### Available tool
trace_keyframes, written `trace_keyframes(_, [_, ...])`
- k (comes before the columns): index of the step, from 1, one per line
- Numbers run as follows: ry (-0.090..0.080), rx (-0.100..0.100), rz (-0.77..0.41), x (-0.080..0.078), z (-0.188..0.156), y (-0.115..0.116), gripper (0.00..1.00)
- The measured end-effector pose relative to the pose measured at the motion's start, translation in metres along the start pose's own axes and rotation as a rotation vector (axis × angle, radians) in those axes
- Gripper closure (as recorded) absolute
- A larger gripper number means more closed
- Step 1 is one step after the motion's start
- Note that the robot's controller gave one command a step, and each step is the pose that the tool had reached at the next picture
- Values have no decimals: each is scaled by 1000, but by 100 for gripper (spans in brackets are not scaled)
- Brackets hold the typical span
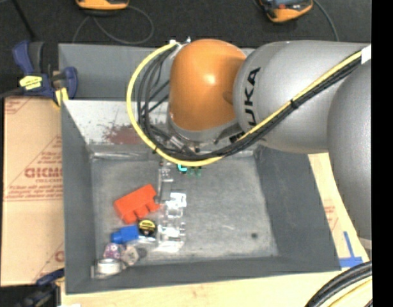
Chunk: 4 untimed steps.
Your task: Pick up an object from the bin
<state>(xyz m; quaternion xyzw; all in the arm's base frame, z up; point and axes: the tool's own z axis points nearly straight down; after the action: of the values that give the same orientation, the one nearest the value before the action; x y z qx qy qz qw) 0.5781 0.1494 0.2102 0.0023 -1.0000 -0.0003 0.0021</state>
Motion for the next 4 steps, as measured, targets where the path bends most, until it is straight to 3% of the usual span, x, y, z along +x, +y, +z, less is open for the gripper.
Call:
trace_keyframes(1, [-4,1,-335,2,142,-1,0])
trace_keyframes(2, [-12,4,-432,-11,108,-70,0])
trace_keyframes(3, [-13,0,-601,-3,107,1,0])
trace_keyframes(4, [-8,3,-706,0,140,-21,0])
